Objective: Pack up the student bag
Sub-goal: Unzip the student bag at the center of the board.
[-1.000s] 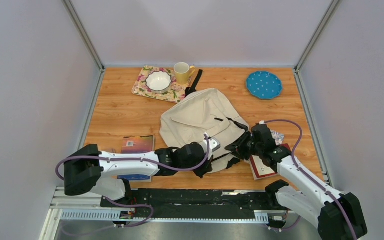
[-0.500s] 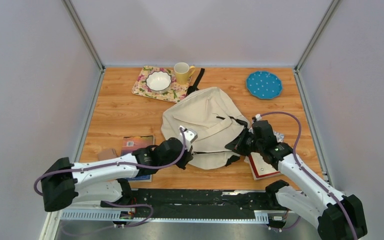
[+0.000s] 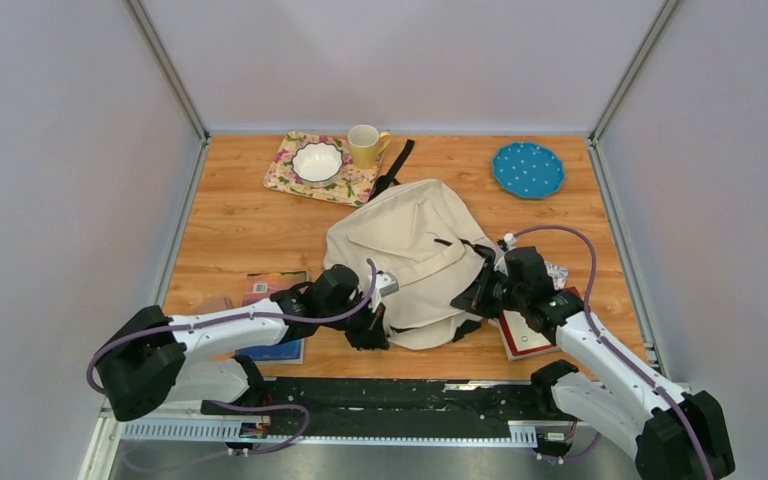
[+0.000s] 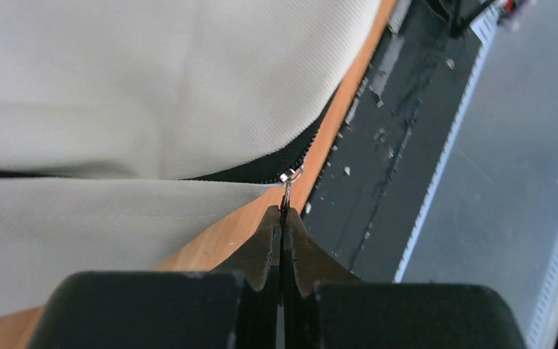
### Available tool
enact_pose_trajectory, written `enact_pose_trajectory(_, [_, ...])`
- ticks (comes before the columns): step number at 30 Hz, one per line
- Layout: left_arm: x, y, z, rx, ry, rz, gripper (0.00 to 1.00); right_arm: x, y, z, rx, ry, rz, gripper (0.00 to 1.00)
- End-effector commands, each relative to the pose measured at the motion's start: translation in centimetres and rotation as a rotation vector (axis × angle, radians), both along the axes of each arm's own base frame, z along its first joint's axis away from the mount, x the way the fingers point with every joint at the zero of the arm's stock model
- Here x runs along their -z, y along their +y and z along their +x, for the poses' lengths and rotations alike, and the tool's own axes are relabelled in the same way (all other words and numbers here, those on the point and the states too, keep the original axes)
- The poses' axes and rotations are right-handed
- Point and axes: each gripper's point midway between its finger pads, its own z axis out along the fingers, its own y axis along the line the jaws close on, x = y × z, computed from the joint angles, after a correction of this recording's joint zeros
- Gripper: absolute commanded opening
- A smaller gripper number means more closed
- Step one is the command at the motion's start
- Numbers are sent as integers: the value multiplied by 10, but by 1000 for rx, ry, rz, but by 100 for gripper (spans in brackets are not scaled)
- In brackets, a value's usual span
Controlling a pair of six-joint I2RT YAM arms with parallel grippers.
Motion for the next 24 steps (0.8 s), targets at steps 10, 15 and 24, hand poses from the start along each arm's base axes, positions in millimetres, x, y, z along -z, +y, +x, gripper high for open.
enact_pose_trajectory(10, [65, 74, -26, 2, 249, 419, 0, -6, -40, 48, 0, -235, -317, 0])
enact_pose_trajectory(15, [74, 109, -15, -124, 281, 533, 0, 2, -51, 47, 8, -223, -384, 0])
enact_pose_trajectory(24, [69, 94, -35, -84, 389, 398, 3, -12, -16, 46, -115, -278, -226, 0])
